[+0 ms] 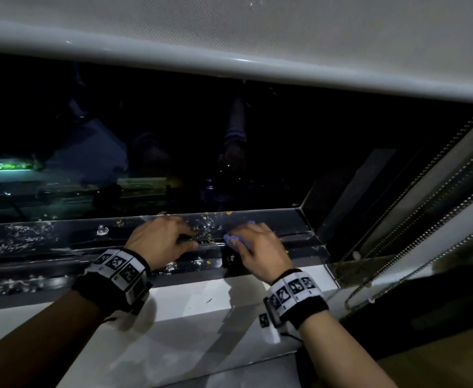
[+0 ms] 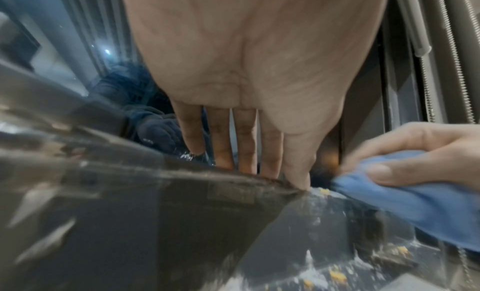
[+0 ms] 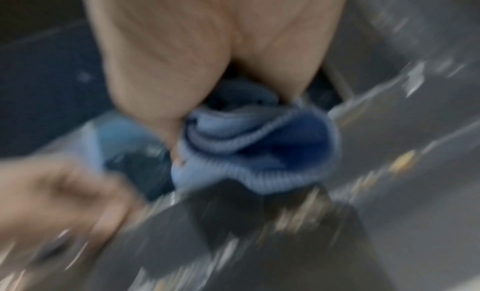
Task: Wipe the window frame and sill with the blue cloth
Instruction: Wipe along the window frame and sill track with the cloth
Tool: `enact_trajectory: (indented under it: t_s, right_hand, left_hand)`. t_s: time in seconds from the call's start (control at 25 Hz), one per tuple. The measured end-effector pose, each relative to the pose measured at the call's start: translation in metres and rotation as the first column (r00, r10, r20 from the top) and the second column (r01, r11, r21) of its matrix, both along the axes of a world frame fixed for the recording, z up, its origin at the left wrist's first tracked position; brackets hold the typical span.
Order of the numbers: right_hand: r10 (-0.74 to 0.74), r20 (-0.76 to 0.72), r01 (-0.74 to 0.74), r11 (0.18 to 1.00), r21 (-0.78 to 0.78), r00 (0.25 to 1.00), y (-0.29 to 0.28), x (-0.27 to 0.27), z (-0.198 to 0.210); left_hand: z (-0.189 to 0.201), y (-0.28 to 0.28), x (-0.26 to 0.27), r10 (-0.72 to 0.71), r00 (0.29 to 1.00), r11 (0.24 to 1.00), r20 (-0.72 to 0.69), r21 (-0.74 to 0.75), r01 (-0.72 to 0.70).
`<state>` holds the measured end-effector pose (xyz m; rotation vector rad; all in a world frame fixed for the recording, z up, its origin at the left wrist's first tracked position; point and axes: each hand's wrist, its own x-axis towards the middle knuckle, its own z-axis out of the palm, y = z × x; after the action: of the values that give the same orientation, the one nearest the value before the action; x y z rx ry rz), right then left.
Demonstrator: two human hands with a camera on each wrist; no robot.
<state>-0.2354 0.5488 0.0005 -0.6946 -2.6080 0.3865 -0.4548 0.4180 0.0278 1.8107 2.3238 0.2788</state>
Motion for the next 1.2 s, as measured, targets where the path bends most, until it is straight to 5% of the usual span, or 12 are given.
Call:
enact_trajectory:
  t_s: [0.08,0.24,0.32,0.44,0.52,0.64,0.88,1.0,1.08,1.2]
  right_hand:
    - [0.013,0.055,-0.010,0.998,-0.058,0.998,0.025,0.021,0.007]
    - [-0.503,0.101,0.486,0.860,0.159,0.858,0.054,0.042,0.004]
    - [-0.396,0.107,0.384,0.916,0.120,0.912,0.025,0.016,0.005]
    - [-0.093,0.042,0.098,0.986,-0.135,0.995,0.005,0.006,0.010]
    - [-0.237,0.026,0.238,0.971,-0.029,0.971,0.029,0.019,0.022]
    - [-0.508,0.138,0.450,0.838,0.310,0.850,0.072,0.033,0.032]
    - [-0.537,0.319,0.464,0.840,0.279,0.781,0.068,0.043,0.018]
    - [-0.342,0.122,0.353,0.931,-0.090,0.932,0.044,0.036,0.021]
    - [-0.277,-0.066,0.260,0.946,-0.192,0.959,0.043,0.032,0.024]
    - [-0.483,-0.063,0.486,0.872,0.053,0.873,0.074,0.040,0.012]
  left_hand:
    - [0.003,0.001,0.000,0.002,1.000,1.000,0.005,-0.011,-0.002]
    - [0.001,0.003,0.003,0.009,1.000,1.000,-0.014,-0.023,-0.010]
    - [0.002,0.004,0.008,0.009,0.999,1.000,-0.034,-0.009,-0.010]
    - [0.006,0.009,0.020,-0.026,0.998,0.997,-0.052,0.065,0.030]
    - [0.010,0.015,0.031,-0.082,0.996,0.991,-0.038,0.106,0.085]
    - [0.005,0.026,0.046,-0.148,0.989,0.986,-0.028,0.072,0.150]
    - [-0.011,0.036,0.043,-0.141,0.990,0.989,-0.027,0.039,0.142]
    - [-0.012,0.035,0.043,-0.146,0.989,0.988,-0.015,0.051,0.147]
    - [-0.012,0.034,0.041,-0.148,0.989,0.987,-0.017,0.059,0.149]
    - [-0.010,0.034,0.041,-0.159,0.987,0.986,-0.008,0.059,0.159]
